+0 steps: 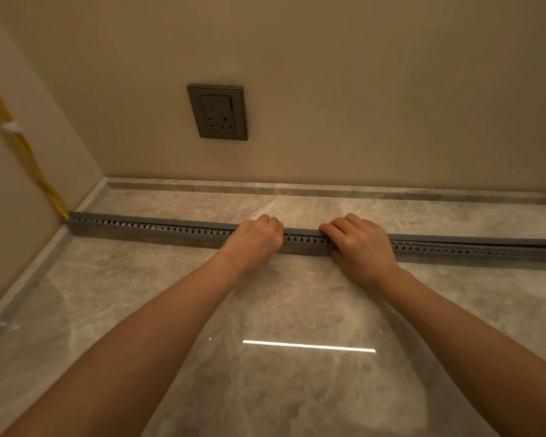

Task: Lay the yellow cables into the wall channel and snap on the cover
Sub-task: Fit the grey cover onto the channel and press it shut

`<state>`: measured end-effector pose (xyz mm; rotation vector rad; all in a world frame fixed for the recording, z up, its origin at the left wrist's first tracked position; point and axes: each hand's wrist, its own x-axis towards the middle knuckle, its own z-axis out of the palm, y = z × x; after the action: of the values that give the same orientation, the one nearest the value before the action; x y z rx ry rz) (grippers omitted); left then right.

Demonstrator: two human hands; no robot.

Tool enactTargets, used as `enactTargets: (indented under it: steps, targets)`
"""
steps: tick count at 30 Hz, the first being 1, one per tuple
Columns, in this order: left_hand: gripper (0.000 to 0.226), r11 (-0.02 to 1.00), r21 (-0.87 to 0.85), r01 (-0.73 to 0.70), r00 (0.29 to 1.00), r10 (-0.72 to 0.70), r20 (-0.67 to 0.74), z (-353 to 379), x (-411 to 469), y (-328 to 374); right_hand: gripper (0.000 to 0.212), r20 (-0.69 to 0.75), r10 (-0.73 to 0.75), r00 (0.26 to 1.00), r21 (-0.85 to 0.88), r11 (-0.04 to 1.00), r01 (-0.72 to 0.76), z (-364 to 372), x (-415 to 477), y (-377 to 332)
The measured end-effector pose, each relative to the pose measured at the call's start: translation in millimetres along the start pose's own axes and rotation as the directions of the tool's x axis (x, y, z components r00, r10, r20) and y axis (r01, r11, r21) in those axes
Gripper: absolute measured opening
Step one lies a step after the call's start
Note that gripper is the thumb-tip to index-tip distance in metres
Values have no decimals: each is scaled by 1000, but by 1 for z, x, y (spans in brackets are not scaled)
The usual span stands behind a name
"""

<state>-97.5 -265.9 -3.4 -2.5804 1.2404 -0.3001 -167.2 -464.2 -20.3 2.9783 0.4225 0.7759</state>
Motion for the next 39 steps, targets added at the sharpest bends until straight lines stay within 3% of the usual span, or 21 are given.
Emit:
enactTargets:
  steps: [9,19,24,32,36,39]
  targets:
    - [26,1000,6,12,1000,-12,-26,5,-3,2,20,221,150,964,-85,987,-134,-2,11,1]
    - [22,998,-32,47,999,-48,-16,5,-1,2,19,213,122,969,-10,992,-123,-5,14,4]
    - [14,994,21,111,994,-111,3,-2,5,15,14,111,135,985,73,987,-143,-7,13,6]
    - [23,982,-93,164,980,-172,-95,-2,20,51,18,94,154,984,166,972,-168,-5,13,11]
    - [13,987,-24,158,966,-160,-201,-7,24,64,15,106,166,980,229,955,-186,-5,12,16]
    - [15,987,64,150,971,-135,-199,-6,28,61,16,90,140,986,236,959,-157,-4,6,18]
